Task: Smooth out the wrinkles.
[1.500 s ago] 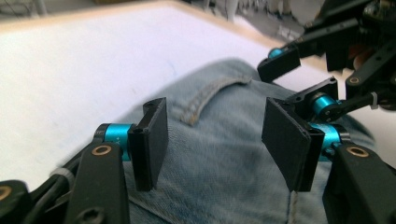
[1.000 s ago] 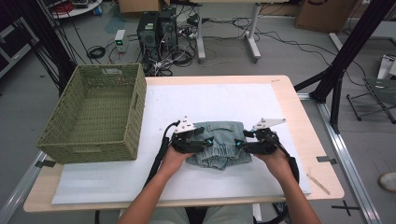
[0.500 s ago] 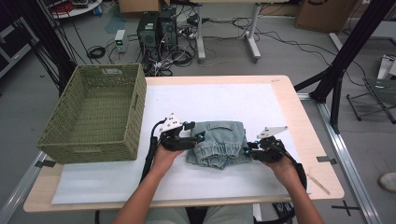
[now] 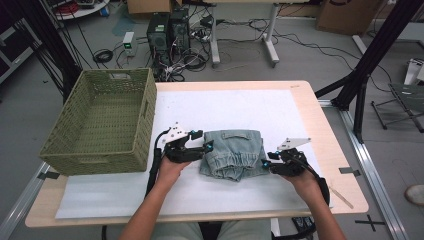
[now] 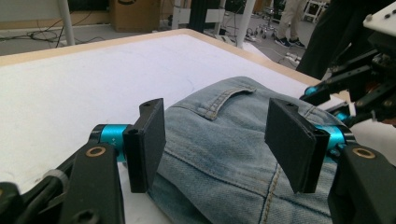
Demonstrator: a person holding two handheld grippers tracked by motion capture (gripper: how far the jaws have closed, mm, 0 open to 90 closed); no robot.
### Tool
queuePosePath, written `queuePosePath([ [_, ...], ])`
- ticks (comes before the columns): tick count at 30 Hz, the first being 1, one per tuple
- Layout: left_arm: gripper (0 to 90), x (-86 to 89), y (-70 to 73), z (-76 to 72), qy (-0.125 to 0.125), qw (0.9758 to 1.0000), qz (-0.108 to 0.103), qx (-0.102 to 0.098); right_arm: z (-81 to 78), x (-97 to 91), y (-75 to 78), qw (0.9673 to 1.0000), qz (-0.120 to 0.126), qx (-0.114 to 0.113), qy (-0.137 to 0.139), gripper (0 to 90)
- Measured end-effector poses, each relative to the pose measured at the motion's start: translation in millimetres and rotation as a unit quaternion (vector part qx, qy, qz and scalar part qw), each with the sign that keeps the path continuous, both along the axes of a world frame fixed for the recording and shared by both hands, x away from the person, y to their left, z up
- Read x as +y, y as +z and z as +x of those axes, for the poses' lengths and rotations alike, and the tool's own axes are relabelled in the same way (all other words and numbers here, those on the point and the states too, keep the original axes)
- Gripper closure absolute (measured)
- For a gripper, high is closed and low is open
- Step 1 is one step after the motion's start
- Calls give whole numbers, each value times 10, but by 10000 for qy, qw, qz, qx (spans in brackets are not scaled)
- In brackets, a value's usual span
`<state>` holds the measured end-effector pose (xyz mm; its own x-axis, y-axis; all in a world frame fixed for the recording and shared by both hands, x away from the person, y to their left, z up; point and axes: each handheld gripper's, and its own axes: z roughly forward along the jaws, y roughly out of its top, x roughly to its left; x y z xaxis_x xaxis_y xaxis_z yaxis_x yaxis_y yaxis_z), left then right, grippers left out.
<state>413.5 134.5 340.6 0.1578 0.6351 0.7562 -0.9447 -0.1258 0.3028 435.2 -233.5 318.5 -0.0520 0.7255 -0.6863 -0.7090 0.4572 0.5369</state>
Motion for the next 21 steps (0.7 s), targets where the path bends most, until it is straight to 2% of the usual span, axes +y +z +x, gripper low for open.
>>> queuePosePath([
  [3, 382, 17, -8, -3, -22, 10000, -11, -11, -40, -42, -9, 9998, 99, -35, 160, 538],
  [4, 379, 22, -12, -7, -49, 10000, -17, -25, -75, -53, -17, 9997, 96, -80, 229, 492],
  [7, 353, 37, -21, -18, -105, 9999, -43, -35, -107, -45, -18, 9997, 80, -145, 206, 458],
  [8, 320, 49, -27, -18, -84, 9999, -51, -24, -136, -37, -12, 9995, 93, -231, 218, 411],
  [9, 297, 49, -27, -18, -84, 9999, -51, -24, -136, -37, -12, 9995, 93, -231, 218, 411],
  [10, 266, 69, -33, -14, -147, 9999, 5, 74, -164, -39, -8, 9990, 155, -313, 266, 376],
  [13, 208, 97, -50, -16, -181, 9998, 42, 114, -179, -47, -7, 9986, 217, -376, 308, 326],
  [14, 194, 130, -66, -14, -109, 9999, 7, 104, -183, -67, -11, 9983, 272, -378, 354, 300],
  [19, 182, 155, -91, 23, 85, 9998, -48, 162, -195, -96, -37, 9977, 314, -432, 413, 290],
  [21, 183, 152, -91, 46, 162, 9996, -27, 249, -197, -103, -47, 9977, 309, -457, 404, 287],
])
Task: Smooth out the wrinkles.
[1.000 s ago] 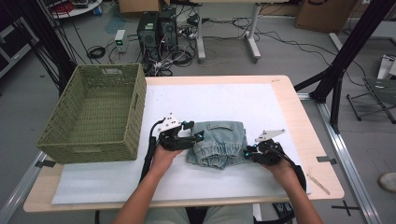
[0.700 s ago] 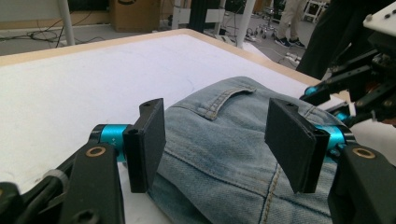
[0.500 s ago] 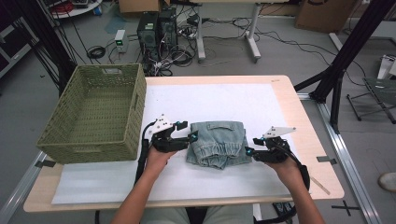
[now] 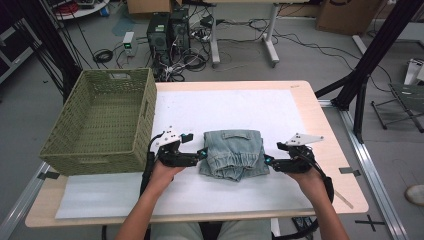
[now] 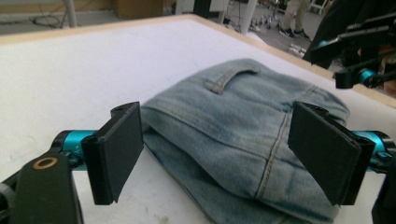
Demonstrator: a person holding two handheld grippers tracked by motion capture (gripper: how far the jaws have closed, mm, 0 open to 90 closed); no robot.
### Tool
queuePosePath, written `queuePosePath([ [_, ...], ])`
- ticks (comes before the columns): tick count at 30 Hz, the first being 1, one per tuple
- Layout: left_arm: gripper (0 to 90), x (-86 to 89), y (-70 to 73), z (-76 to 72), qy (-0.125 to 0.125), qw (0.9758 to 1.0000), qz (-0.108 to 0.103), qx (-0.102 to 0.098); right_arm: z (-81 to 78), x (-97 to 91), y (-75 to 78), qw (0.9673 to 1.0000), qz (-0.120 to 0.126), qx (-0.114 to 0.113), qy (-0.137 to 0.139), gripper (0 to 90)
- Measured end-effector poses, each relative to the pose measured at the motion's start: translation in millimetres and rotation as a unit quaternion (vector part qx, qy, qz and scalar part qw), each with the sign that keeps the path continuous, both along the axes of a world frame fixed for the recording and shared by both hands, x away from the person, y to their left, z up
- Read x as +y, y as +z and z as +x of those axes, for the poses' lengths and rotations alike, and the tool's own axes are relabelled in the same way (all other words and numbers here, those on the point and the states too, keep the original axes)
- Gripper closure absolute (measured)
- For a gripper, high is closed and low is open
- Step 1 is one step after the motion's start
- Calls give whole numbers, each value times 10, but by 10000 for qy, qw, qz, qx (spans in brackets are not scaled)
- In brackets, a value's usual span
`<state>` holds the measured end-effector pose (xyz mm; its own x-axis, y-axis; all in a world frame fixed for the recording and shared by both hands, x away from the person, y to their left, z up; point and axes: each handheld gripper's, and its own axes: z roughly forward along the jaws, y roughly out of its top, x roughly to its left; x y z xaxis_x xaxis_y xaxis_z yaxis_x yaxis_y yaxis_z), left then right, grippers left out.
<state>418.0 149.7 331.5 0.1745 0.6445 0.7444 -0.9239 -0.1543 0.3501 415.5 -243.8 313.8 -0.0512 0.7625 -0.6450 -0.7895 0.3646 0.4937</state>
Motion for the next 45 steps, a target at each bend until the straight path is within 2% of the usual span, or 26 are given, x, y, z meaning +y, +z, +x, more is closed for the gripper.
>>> queuePosePath([
  [3, 217, 1, 7, 33, 163, 9997, 31, 181, 10, -10, -6, 10000, 42, 45, -4, 284],
  [4, 275, 4, 5, 42, 210, 9996, 72, 197, 16, -18, -4, 10000, 54, 57, -5, 285],
  [5, 391, 7, -3, 74, 244, 9990, 221, 295, 25, -27, -5, 9999, 79, 76, -1, 284],
  [6, 403, 7, -3, 74, 244, 9990, 221, 295, 25, -27, -5, 9999, 79, 76, -1, 284],
  [7, 407, -18, -10, 109, 342, 9980, 326, 429, 29, -36, -11, 9999, 84, 85, -6, 285],
  [8, 421, -18, -10, 109, 342, 9980, 326, 429, 29, -36, -11, 9999, 84, 85, -6, 285],
  [10, 413, -43, -21, 130, 380, 9974, 377, 489, 22, -45, -15, 9999, 92, 70, 7, 285],
  [12, 376, -65, -35, 143, 418, 9975, 287, 500, 2, -54, -11, 9999, 110, 40, 41, 285],
  [13, 323, -84, -35, 168, 461, 9973, 290, 499, -11, -56, 0, 9999, 122, 29, 94, 284],
  [16, 325, -94, -21, 193, 508, 9968, 305, 535, -14, -50, 11, 9999, 100, 33, 53, 284],
  [17, 348, -96, -16, 203, 492, 9966, 359, 557, -15, -45, 12, 9999, 96, 25, 29, 284],
  [19, 502, -107, -34, 195, 556, 9955, 512, 576, -27, -40, 5, 9999, 96, 24, 48, 284],
  [20, 549, -107, -34, 195, 556, 9955, 512, 576, -27, -40, 5, 9999, 96, 24, 48, 284],
  [22, 605, -98, -50, 185, 647, 9945, 567, 604, -41, -36, -9, 9999, 114, 1, 82, 284],
  [23, 626, -91, -65, 191, 791, 9929, 627, 622, -46, -33, -13, 9999, 103, -4, 86, 285],
  [24, 639, -91, -65, 191, 791, 9929, 627, 622, -46, -33, -13, 9999, 103, -4, 86, 285],
  [25, 660, -98, -78, 218, 908, 9911, 702, 677, -53, -25, -16, 9999, 99, -14, 92, 285],
  [26, 681, -98, -78, 218, 908, 9911, 702, 677, -53, -25, -16, 9999, 99, -14, 92, 285],
  [30, 695, -146, -74, 240, 1074, 9890, 673, 759, -56, -7, 3, 9999, 84, -30, 64, 285],
  [31, 697, -178, -69, 260, 1210, 9871, 654, 818, -60, 2, 6, 9999, 75, -35, 67, 285],
  [38, 723, -349, -16, 244, 1397, 9855, 554, 787, -96, 12, 17, 9999, 81, -73, 65, 285],
  [41, 734, -401, 19, 248, 1490, 9836, 569, 846, -92, -2, 23, 9999, 96, -45, 16, 295],
  [42, 734, -399, 19, 239, 1525, 9829, 573, 860, -92, -2, 23, 9999, 96, -45, 16, 295],
  [43, 724, -355, 18, 217, 1455, 9828, 542, 995, -61, -1, 26, 9999, 111, 67, -7, 349],
  [44, 691, -355, 18, 217, 1455, 9828, 542, 995, -61, -1, 26, 9999, 111, 67, -7, 349],
  [45, 638, -259, 9, 165, 1382, 9838, 471, 1043, -29, -2, 30, 9997, 143, 177, -41, 370],
])
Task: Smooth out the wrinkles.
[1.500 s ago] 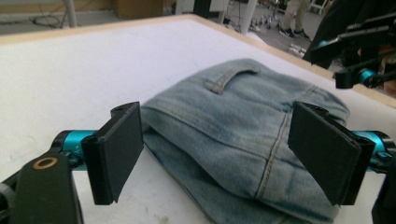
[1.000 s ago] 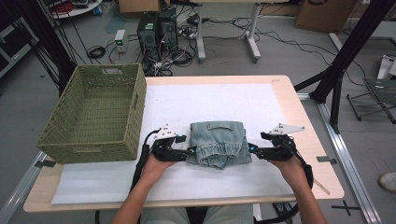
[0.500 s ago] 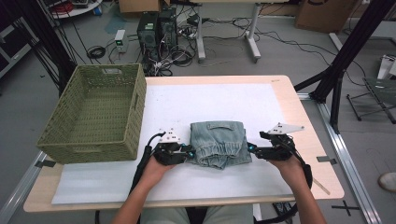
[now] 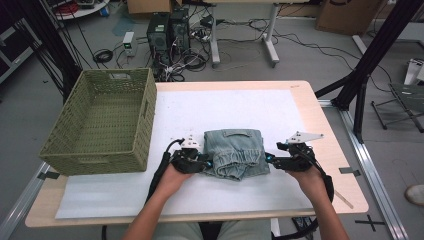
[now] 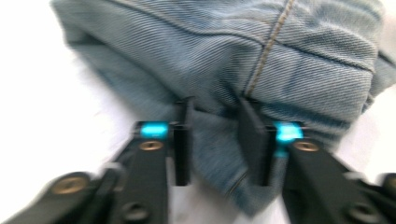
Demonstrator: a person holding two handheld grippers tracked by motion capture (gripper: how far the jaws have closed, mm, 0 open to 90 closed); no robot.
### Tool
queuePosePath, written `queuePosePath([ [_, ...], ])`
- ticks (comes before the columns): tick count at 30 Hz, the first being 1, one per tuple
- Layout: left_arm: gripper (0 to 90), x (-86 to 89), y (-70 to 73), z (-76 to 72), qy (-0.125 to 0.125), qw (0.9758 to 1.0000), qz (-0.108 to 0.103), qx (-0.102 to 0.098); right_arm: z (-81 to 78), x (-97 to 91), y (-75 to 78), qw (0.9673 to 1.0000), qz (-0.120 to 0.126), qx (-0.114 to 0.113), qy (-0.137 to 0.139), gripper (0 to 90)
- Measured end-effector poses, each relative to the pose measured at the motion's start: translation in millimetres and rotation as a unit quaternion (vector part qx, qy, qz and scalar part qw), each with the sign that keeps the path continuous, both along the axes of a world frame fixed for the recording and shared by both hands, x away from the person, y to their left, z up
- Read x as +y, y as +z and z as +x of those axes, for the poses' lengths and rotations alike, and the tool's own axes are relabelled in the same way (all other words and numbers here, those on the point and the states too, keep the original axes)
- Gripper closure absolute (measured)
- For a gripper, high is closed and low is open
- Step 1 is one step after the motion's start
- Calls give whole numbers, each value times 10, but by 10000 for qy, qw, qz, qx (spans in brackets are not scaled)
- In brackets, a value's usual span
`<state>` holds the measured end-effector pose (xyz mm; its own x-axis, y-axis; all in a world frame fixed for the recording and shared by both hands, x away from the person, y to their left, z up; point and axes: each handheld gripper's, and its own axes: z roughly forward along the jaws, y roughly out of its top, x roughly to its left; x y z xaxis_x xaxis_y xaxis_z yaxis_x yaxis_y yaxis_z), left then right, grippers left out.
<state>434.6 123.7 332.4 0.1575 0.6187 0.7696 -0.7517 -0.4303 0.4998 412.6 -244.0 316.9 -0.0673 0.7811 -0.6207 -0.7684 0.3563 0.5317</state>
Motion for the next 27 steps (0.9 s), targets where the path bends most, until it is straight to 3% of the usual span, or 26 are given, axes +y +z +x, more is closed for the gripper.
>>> queuePosePath([
  [3, 550, 128, -11, -68, -209, 9995, -187, -136, 32, -9, 11, 10000, 16, 79, 8, 412],
  [4, 530, 228, 0, -129, -544, 9974, -348, -318, 59, -6, 28, 9999, -13, 164, 19, 446],
  [5, 501, 228, 0, -129, -544, 9974, -348, -318, 59, -6, 28, 9999, -13, 164, 19, 446],
  [6, 483, 242, 11, -154, -763, 9950, -405, -497, 93, 35, 47, 9996, -74, 288, -22, 467],
  [7, 476, 242, 11, -154, -763, 9950, -405, -497, 93, 35, 47, 9996, -74, 288, -22, 467],
  [8, 462, 204, 19, -146, -921, 9930, -389, -635, 136, 96, 76, 9991, -123, 382, -110, 488],
  [13, 391, 123, 40, -128, -1039, 9911, -373, -739, 250, 223, 166, 9967, -126, 671, -449, 522],
  [14, 346, 115, 46, -130, -1060, 9907, -373, -766, 296, 278, 195, 9947, -209, 818, -578, 594],
  [15, 346, 106, 48, -135, -1081, 9902, -415, -786, 296, 278, 195, 9947, -209, 818, -578, 594],
  [17, 267, 102, 53, -146, -1059, 9892, -502, -876, 295, 284, 205, 9944, -249, 867, -555, 688],
  [18, 266, 109, 57, -149, -1097, 9887, -504, -889, 289, 276, 208, 9939, -250, 968, -477, 799],
  [23, 266, 115, 67, -149, -1117, 9879, -542, -928, 268, 313, 185, 9933, -268, 942, -610, 849],
  [27, 266, 96, 69, -147, -1112, 9881, -529, -921, 256, 282, 150, 9933, -63, 839, -790, 852],
])
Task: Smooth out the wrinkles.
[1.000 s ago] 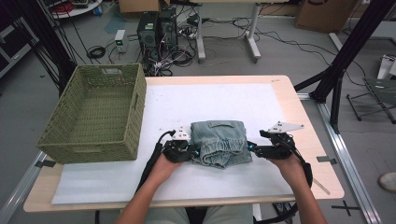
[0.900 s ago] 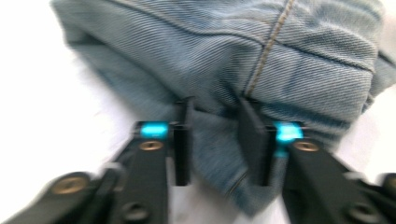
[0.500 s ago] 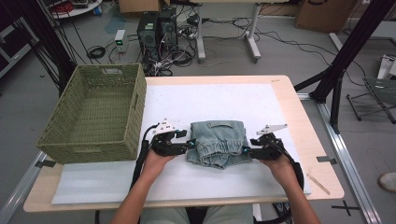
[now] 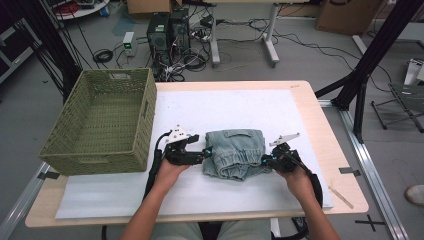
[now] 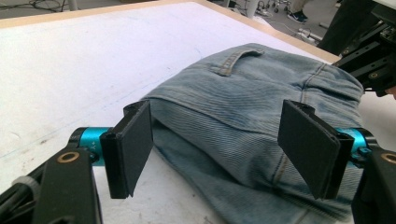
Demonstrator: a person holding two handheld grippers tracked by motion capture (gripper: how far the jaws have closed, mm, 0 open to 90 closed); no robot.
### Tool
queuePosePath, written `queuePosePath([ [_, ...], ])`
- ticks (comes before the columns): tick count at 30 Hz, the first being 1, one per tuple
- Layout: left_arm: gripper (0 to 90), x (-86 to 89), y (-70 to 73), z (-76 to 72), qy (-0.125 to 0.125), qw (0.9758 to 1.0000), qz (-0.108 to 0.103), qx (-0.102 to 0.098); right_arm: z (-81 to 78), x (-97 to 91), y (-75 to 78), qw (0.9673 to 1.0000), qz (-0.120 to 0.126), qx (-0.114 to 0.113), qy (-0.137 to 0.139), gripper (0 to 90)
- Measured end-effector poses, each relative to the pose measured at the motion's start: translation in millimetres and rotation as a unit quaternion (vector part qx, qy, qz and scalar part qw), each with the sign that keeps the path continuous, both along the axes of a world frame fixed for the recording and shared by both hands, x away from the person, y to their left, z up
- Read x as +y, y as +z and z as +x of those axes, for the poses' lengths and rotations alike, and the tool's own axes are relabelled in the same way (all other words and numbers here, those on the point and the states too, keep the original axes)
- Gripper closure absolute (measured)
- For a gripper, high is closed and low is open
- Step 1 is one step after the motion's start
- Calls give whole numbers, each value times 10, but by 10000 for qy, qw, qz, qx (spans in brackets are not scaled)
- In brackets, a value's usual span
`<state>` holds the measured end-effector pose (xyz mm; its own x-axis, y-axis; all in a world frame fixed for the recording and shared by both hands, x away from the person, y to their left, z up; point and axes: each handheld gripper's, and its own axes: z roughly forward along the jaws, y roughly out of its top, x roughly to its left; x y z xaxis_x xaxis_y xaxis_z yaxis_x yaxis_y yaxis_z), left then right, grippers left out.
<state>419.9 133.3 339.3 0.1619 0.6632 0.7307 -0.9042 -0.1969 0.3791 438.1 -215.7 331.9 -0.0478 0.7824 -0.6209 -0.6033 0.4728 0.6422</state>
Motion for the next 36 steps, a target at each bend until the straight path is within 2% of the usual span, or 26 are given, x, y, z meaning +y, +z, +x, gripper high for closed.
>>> queuePosePath([
  [5, 266, -5, 8, -6, -5, 10000, -19, -18, 6, -139, -80, 9997, 233, -4, -7, 850],
  [10, 266, 7, 13, -12, -2, 10000, -53, -53, 6, -185, -144, 9998, 213, -22, -11, 840],
  [11, 266, 9, 14, -13, -27, 10000, -62, -56, 2, -213, -161, 9999, 103, -48, 82, 800],
  [12, 266, 13, 14, -16, -31, 9999, -76, -71, 2, -213, -161, 9999, 103, -48, 82, 800],
  [13, 266, 19, 12, -22, -51, 9999, -93, -84, -27, -268, -164, 9991, 143, -216, 332, 693],
  [14, 266, 19, 12, -22, -51, 9999, -93, -84, -27, -268, -164, 9991, 143, -216, 332, 693],
  [15, 268, 22, 10, -27, -49, 9999, -90, -96, -87, -325, -166, 9972, 244, -444, 545, 594],
  [16, 268, 24, 9, -31, -50, 9999, -102, -110, -87, -325, -166, 9972, 244, -444, 545, 594],
  [17, 268, 29, 7, -35, -61, 9999, -92, -110, -145, -374, -158, 9947, 366, -693, 671, 537],
  [18, 268, 32, 5, -38, -65, 9999, -94, -118, -145, -374, -158, 9947, 366, -693, 671, 537],
  [19, 272, 34, 1, -43, -65, 9999, -92, -122, -190, -413, -139, 9917, 455, -841, 856, 476],
  [20, 272, 35, -3, -47, -71, 9999, -84, -128, -190, -413, -139, 9917, 455, -841, 856, 476],
  [21, 273, 38, -11, -58, -80, 9998, -69, -155, -224, -427, -115, 9896, 492, -954, 955, 452],
  [24, 279, 36, -18, -65, -132, 9997, -32, -181, -251, -400, -96, 9885, 481, -984, 1042, 440],
  [25, 295, 23, -20, -61, -177, 9996, 12, -197, -270, -334, -84, 9881, 351, -1032, 1084, 438],
  [26, 304, 23, -20, -61, -177, 9996, 12, -197, -270, -334, -84, 9881, 351, -1032, 1084, 438],
  [27, 314, 13, -17, -55, -178, 9996, 36, -201, -285, -238, -72, 9890, 172, -1048, 1030, 437],
  [30, 322, -39, -9, -37, -154, 9997, 113, -175, -294, -145, -55, 9899, 31, -1080, 916, 443],
  [31, 327, -79, -13, -36, -133, 9996, 155, -183, -267, -60, -31, 9925, -180, -921, 780, 478],
  [32, 327, -79, -13, -36, -133, 9996, 155, -183, -267, -60, -31, 9925, -180, -921, 780, 478],
  [33, 327, -88, -15, -36, -140, 9996, 168, -190, -210, 17, -27, 9953, -416, -728, 478, 501],
  [34, 327, -92, -16, -37, -145, 9996, 164, -191, -210, 17, -27, 9953, -416, -728, 478, 501],
  [35, 327, -87, -16, -40, -143, 9996, 156, -197, -141, 35, -20, 9973, -504, -425, 316, 502],
  [36, 327, -79, -18, -46, -155, 9996, 141, -198, -141, 35, -20, 9973, -504, -425, 316, 502],
])
